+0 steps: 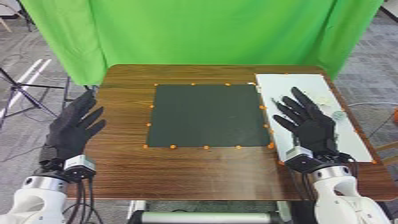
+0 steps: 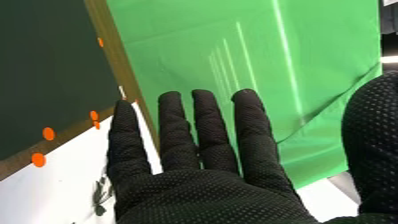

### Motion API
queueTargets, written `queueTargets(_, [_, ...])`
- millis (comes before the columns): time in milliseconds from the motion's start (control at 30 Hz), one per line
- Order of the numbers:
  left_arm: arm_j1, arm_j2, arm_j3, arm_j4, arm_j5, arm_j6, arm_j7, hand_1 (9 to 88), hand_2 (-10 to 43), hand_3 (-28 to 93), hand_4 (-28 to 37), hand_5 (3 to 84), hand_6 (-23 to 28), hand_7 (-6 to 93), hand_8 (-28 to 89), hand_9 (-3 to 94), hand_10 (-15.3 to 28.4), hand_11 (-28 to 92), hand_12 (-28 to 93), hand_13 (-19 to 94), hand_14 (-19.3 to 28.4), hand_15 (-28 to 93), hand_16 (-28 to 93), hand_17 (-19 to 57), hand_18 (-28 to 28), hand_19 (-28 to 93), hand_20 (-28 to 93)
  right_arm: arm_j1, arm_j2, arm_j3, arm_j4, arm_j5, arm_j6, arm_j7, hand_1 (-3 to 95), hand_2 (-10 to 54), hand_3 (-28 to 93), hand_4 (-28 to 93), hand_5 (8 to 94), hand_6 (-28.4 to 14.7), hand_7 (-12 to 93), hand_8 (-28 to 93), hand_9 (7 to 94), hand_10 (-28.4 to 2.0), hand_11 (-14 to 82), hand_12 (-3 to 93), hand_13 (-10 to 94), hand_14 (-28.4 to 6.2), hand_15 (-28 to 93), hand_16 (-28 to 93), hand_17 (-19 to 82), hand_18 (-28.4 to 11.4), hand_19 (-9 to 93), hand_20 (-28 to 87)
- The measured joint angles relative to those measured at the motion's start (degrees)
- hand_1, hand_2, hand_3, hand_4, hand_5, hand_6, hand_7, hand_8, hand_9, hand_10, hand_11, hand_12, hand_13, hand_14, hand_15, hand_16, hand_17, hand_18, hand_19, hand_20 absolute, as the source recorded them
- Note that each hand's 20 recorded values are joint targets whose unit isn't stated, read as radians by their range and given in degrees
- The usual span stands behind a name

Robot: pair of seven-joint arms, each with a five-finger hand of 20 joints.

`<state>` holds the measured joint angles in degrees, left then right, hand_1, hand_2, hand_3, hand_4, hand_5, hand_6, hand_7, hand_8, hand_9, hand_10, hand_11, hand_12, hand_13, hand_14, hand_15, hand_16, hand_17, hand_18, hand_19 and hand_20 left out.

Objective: Arrange flowers

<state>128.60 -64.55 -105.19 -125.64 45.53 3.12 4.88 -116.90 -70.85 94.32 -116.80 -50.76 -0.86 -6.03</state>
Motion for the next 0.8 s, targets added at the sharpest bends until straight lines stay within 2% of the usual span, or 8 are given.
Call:
queueTargets(167, [-0.75, 0.15, 0.02, 0.36, 0.05, -0.25, -0.04, 24.4, -3.1, 69, -28.3, 21.5, 0.5, 19.2, -10, 17.0, 8.6, 12, 19, 13, 11.7, 15, 7, -12.2, 18.4, 36, 8, 0.10, 0.23, -0.28, 0.01, -0.01, 0.15, -0.27, 13.2, -1.6, 84, -25, 29.2, -3.2, 14, -9, 32.2, -12.4, 3.6, 23.7, 25, -11.4, 2, 35, 1, -19.4, 32, 22])
queueTargets(300, [-1.14, 0.16, -0.01, 0.44, 0.02, -0.89, -0.72, 24.5, -3.0, 68, -28.3, 21.4, 0.5, 19.1, -10, 16.9, 8.6, 11, 19, 13, 11.8, 15, 7, -12.2, 18.4, 36, 8, 0.10, 0.71, -0.89, 0.02, -0.03, 0.64, -0.77, 13.2, -1.7, 84, -25, 29.2, -3.2, 14, -9, 32.3, -12.4, 3.7, 23.7, 25, -11.3, 2, 35, 1, -19.4, 32, 22])
queueTargets(500, [-1.45, 0.48, 0.22, 0.75, 0.04, -0.93, -0.71, 24.3, -3.0, 69, -28.2, 21.4, 0.5, 18.9, -10, 16.9, 8.6, 11, 19, 13, 11.7, 14, 7, -12.2, 18.4, 36, 8, 0.20, 0.87, -0.85, 0.04, -0.19, 0.64, -0.85, 13.9, -1.8, 84, -25, 29.1, -3.2, 14, -9, 32.3, -12.4, 3.8, 23.7, 25, -11.3, 2, 35, 1, -19.5, 33, 22])
queueTargets(600, [-2.03, 0.59, 0.37, 0.90, 0.08, -1.02, -0.74, 24.4, -3.0, 69, -28.2, 21.4, 0.5, 18.9, -10, 16.9, 8.7, 11, 19, 13, 11.7, 14, 7, -12.2, 18.4, 36, 8, 0.23, 0.86, -0.86, 0.04, -0.19, 0.64, -0.56, 15.8, -2.8, 84, -25, 29.4, -3.4, 15, -9, 33.0, -12.5, 5.3, 23.7, 28, -11.0, 4, 36, 2, -19.5, 39, 25])
queueTargets(733, [-1.46, 0.39, -0.07, 0.45, 0.07, -1.00, -0.78, 24.4, -3.0, 69, -28.3, 21.4, 0.5, 19.0, -10, 16.9, 8.7, 11, 19, 13, 11.7, 14, 7, -12.2, 18.4, 36, 8, 0.23, 0.92, -0.93, -0.20, -1.87, 2.13, 0.66, 19.3, -3.9, 82, -27, 32.2, -3.4, 18, -11, 38.3, -10.7, 11.5, 21.6, 37, -10.3, 19, 30, 5, -20.2, 49, 30])
queueTargets(800, [-0.63, 0.29, -0.46, 0.04, 0.07, -0.90, -0.69, 24.4, -3.0, 69, -28.2, 21.4, 0.5, 19.0, -10, 16.9, 8.7, 12, 19, 13, 11.7, 14, 7, -12.2, 18.4, 36, 8, 0.30, 1.39, -1.04, -0.53, -5.55, 4.43, 1.56, 21.6, -5.4, 81, -28, 35.1, -3.5, 20, -13, 43.1, -10.9, 16.8, 20.3, 42, -10.1, 31, 23, 8, -20.3, 55, 33])
